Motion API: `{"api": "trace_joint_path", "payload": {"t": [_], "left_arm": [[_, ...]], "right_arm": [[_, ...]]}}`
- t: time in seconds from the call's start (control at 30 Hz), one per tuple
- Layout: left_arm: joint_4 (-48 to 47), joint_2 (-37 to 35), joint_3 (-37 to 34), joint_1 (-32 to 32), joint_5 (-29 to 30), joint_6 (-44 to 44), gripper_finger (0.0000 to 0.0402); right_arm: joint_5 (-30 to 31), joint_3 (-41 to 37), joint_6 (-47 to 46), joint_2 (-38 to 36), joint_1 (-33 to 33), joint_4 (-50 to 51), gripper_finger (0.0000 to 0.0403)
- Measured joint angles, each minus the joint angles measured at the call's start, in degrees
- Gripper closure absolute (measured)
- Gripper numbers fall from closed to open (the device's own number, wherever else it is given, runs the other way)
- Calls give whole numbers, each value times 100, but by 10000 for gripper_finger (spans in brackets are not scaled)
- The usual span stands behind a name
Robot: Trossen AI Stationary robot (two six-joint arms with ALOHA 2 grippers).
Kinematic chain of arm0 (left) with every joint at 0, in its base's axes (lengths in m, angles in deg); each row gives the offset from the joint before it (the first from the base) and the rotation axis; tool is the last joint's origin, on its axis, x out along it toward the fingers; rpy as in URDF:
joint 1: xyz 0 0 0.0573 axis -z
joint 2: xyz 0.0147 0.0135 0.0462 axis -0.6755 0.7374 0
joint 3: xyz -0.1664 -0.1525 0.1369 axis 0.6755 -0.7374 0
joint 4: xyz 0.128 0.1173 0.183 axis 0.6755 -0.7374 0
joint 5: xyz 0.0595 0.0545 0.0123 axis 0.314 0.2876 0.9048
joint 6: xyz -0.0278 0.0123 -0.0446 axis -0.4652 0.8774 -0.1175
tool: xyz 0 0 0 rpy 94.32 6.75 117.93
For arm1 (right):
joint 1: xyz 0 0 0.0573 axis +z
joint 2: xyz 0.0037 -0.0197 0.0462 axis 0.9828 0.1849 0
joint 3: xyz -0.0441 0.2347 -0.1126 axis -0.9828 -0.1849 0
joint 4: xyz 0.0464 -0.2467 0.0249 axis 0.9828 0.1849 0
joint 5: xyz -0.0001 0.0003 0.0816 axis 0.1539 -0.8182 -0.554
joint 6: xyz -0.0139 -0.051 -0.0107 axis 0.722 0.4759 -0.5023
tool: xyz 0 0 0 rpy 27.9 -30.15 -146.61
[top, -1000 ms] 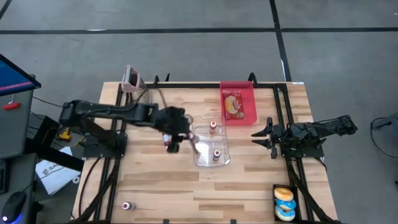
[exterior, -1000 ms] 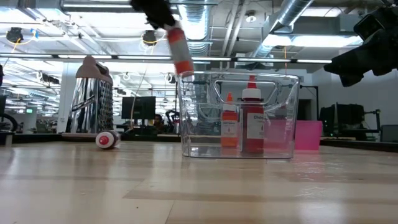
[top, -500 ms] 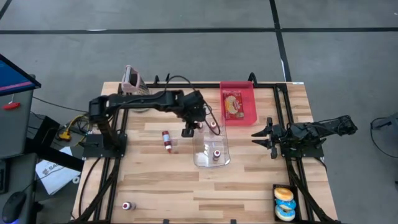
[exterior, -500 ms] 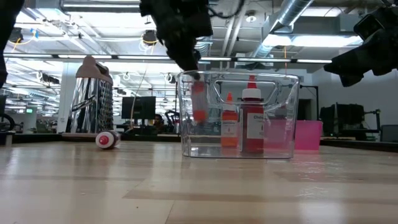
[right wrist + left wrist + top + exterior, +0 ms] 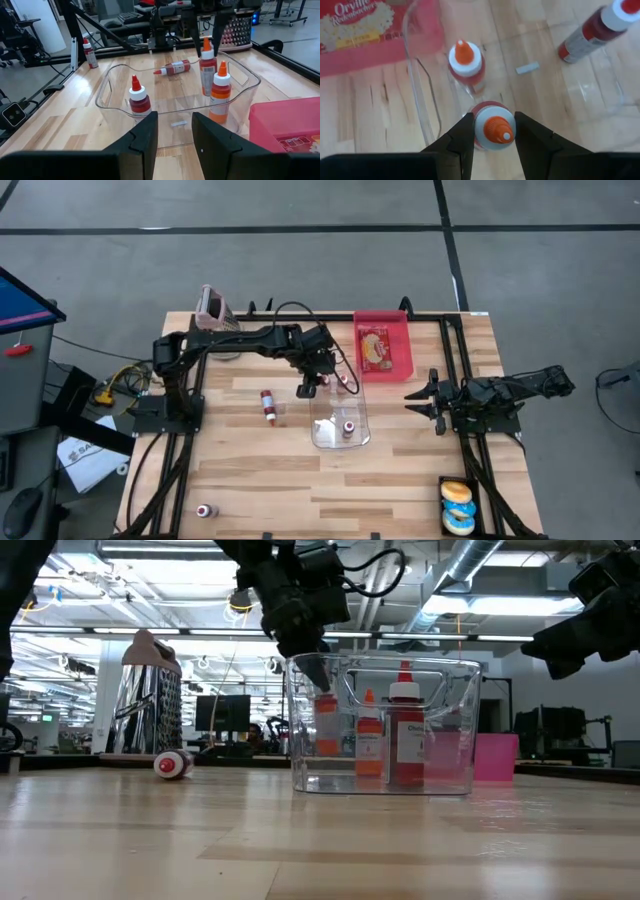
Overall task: Pick & Place Food Item
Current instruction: Put the orange food coloring bottle into the transparent bin
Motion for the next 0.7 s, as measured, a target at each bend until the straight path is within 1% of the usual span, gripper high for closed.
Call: {"api": "trace_joint_path", "payload": {"t": [0.37, 0.43, 0.7], "left_arm": [[106, 126, -6, 0, 1, 1, 293], [238, 161, -7, 0, 1, 0, 293], [183, 228, -5, -23, 4, -1, 293]], "right_arm": [[0, 0, 0, 0, 0, -4, 290], [-2, 0, 0, 0, 1, -2, 290], [0, 0, 0, 0, 0, -2, 290]]}}
